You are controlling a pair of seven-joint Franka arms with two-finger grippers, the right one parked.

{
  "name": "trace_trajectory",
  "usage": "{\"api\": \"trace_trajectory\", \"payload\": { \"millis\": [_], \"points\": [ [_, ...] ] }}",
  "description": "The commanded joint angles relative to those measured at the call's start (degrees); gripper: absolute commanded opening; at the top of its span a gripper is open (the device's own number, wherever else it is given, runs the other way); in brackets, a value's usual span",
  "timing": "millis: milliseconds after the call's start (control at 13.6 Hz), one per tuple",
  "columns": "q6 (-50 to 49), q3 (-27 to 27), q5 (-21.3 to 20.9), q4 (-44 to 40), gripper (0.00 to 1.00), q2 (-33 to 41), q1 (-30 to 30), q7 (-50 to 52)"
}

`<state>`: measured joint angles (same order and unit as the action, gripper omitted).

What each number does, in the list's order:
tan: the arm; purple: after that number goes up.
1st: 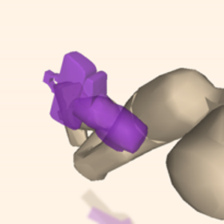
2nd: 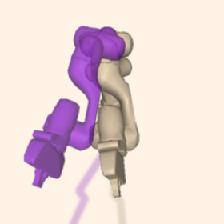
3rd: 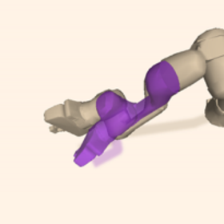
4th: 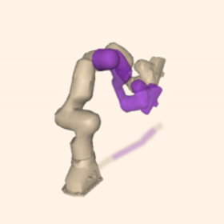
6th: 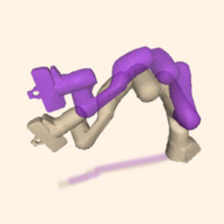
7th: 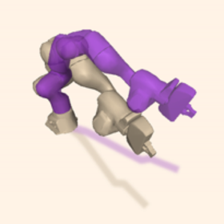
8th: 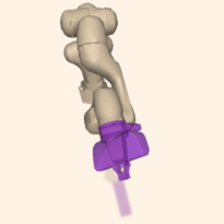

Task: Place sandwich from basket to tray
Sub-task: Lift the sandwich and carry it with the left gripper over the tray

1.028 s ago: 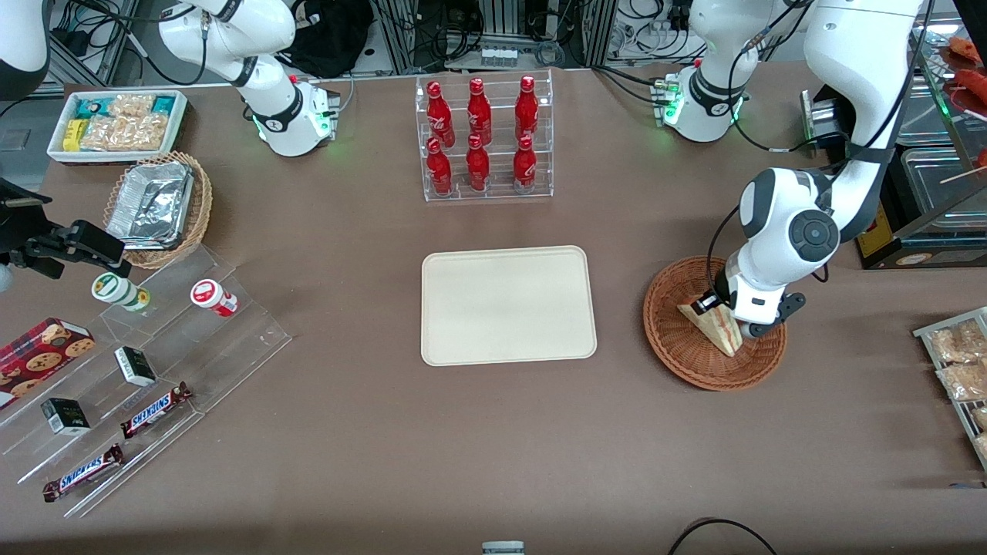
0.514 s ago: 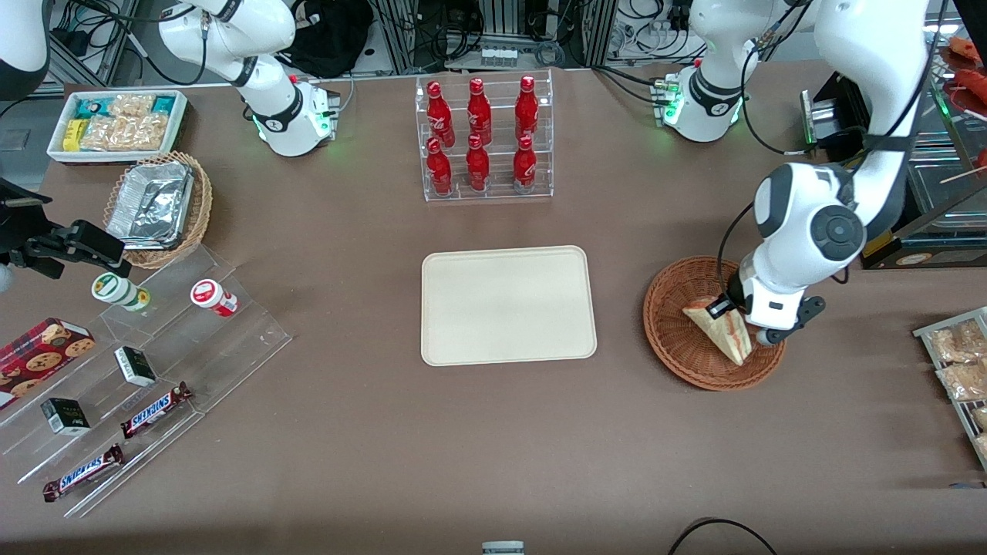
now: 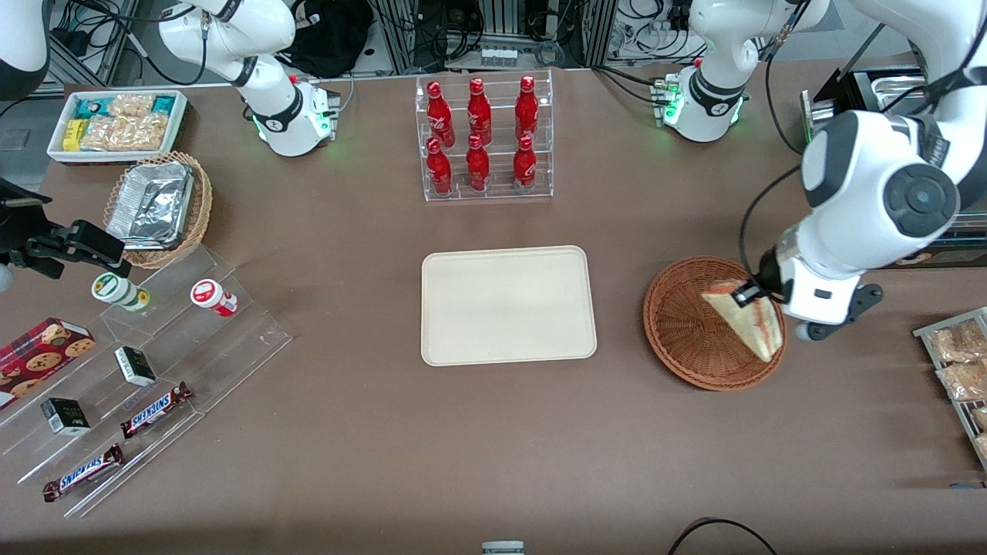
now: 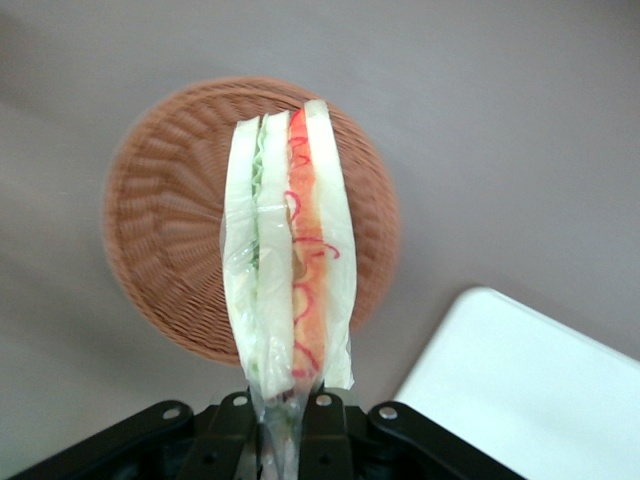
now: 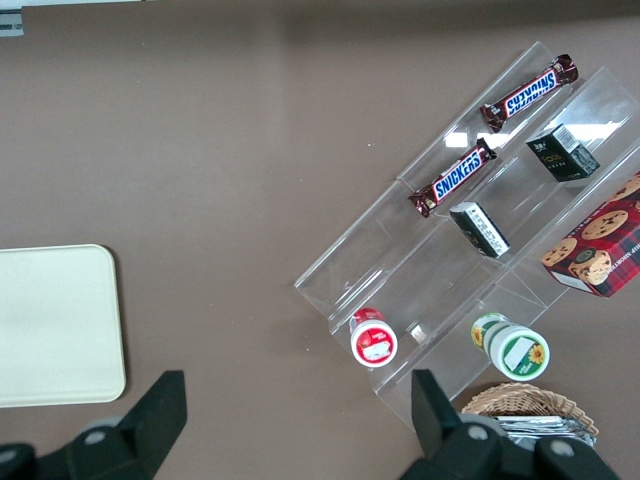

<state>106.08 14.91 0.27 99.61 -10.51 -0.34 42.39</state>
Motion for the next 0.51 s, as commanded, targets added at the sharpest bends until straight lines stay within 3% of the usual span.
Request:
{"api": "trace_trajectory", "payload": {
  "millis": [0, 147, 440],
  "points": [
    [-0.8, 0.2, 1.2, -4.1, 0.06, -4.9, -6.4, 2.9],
    [-0.8, 0.2, 2.9, -7.7, 0.07, -8.5, -11.1, 2.8],
    [3.3, 0.1, 2.4, -8.6, 0.09, -13.6, -19.5, 2.7]
  ]
}}
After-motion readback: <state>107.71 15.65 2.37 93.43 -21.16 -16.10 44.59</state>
